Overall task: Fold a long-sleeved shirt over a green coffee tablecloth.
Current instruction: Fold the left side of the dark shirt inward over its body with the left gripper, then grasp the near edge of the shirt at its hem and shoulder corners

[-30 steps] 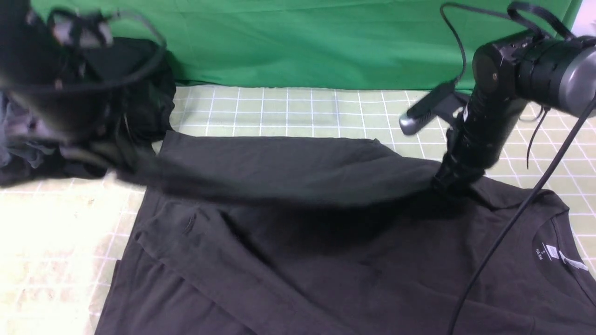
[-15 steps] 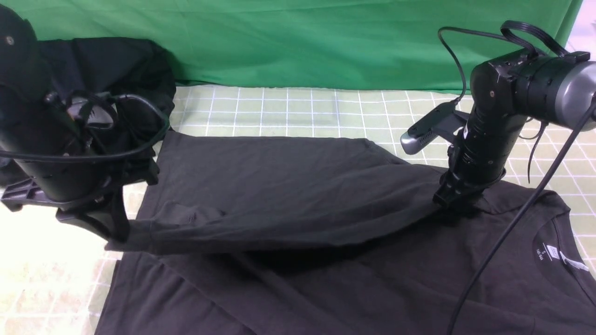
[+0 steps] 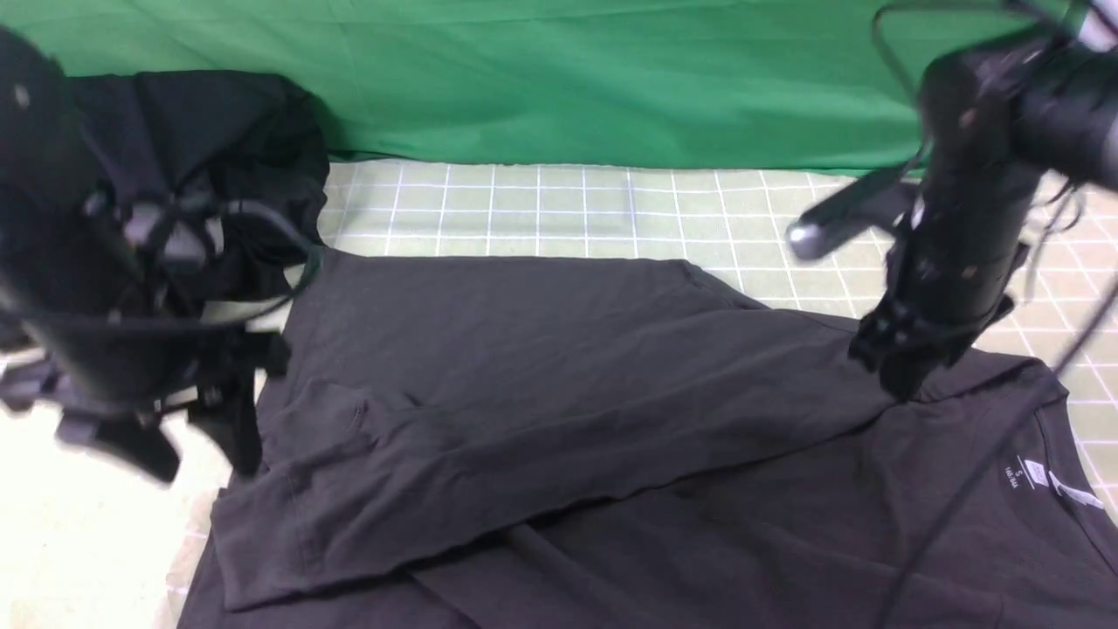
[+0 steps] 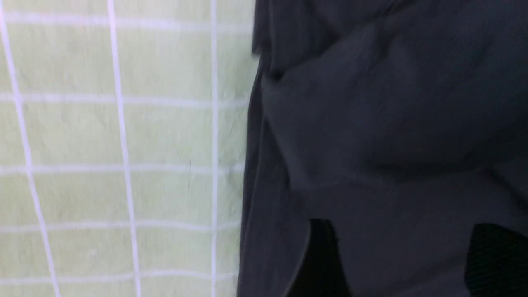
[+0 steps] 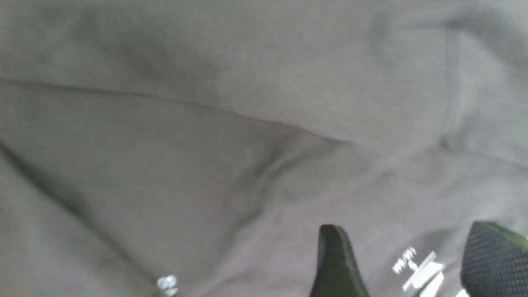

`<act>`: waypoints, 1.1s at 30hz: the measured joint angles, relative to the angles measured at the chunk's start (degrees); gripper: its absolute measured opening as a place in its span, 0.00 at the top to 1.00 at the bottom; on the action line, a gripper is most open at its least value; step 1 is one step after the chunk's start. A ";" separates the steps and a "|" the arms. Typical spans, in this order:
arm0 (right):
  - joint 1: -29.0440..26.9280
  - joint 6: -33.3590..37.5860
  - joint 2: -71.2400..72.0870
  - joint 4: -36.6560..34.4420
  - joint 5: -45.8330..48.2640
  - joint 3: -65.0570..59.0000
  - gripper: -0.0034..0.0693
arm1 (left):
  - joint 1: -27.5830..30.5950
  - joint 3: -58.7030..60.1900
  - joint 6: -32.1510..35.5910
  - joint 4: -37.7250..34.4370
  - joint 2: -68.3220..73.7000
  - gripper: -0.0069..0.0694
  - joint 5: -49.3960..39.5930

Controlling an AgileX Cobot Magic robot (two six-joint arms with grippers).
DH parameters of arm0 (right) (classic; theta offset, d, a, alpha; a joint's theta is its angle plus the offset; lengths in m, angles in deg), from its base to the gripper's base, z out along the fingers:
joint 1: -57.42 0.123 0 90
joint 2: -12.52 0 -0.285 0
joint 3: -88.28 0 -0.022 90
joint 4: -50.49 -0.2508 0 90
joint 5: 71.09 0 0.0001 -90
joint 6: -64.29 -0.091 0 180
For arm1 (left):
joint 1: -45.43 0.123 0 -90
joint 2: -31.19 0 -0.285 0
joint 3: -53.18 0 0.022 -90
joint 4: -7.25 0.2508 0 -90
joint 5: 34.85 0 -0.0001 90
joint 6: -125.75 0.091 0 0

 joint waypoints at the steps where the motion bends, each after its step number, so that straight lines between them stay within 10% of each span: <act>1: 0.00 -0.17 1.76 -1.16 0.01 0.00 0.41 | 0.00 2.13 0.12 0.00 -0.56 0.29 0.00; 22: 9.33 1.77 19.57 -12.30 0.07 0.00 0.49 | 0.00 32.86 -0.42 1.51 -6.74 0.30 8.37; 30: 9.33 1.77 19.97 -12.32 0.66 0.00 0.49 | 0.00 33.93 0.29 1.53 -6.74 0.83 10.57; 33: 9.33 2.91 21.49 -13.37 0.48 -1.19 0.49 | 0.00 33.60 0.74 1.53 -6.74 0.89 9.17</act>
